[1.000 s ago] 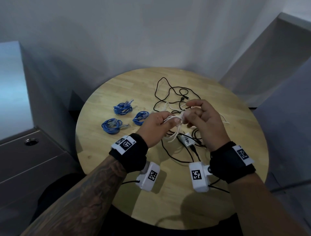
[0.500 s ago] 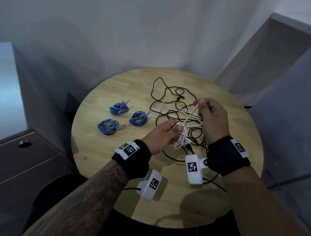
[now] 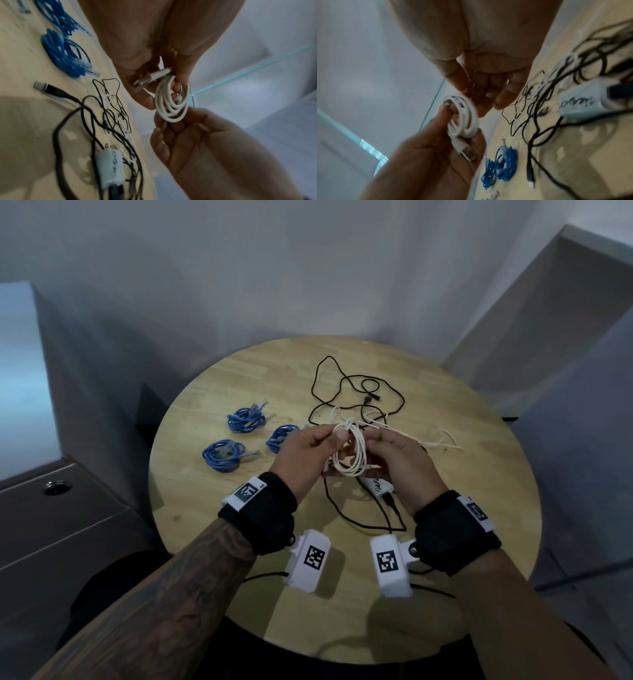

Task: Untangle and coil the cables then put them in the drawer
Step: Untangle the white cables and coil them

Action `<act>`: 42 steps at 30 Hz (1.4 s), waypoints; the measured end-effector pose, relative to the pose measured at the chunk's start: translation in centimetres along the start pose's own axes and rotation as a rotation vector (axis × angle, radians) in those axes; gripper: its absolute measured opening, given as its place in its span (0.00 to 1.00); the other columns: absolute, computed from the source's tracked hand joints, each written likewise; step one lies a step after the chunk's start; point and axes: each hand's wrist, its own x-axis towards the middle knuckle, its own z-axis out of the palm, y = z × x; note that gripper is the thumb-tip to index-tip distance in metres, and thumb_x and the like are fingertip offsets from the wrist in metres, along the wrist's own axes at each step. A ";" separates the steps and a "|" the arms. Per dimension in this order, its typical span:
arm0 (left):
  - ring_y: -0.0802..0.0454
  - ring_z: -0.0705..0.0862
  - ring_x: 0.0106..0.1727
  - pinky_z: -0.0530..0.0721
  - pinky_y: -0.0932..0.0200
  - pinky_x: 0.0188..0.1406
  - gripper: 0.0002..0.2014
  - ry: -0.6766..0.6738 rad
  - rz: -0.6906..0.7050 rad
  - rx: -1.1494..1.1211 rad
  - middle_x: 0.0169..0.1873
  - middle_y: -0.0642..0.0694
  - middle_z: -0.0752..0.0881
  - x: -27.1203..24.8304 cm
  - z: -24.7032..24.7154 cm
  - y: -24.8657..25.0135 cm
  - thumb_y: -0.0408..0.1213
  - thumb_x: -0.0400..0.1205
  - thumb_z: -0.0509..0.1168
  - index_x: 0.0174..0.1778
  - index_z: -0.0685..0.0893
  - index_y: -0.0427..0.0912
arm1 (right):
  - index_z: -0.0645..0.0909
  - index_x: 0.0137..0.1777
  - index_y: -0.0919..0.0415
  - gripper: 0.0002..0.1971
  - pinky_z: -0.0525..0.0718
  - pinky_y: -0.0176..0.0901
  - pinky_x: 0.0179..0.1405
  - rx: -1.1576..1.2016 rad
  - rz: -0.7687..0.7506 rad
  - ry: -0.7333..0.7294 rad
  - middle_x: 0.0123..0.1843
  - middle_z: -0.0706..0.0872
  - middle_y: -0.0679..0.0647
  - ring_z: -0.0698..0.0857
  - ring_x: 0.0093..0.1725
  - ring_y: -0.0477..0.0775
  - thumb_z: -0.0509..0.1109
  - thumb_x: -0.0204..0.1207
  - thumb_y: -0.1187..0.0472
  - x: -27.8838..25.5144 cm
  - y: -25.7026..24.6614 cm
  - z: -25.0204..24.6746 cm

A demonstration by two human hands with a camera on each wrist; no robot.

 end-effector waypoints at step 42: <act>0.68 0.80 0.35 0.75 0.70 0.35 0.06 0.156 0.324 0.595 0.34 0.60 0.83 0.2 -0.8 -0.6 0.38 0.86 0.64 0.52 0.85 0.43 | 0.84 0.58 0.46 0.08 0.84 0.36 0.47 -0.448 -0.438 0.112 0.52 0.89 0.39 0.87 0.53 0.40 0.71 0.82 0.59 -1.2 0.1 0.3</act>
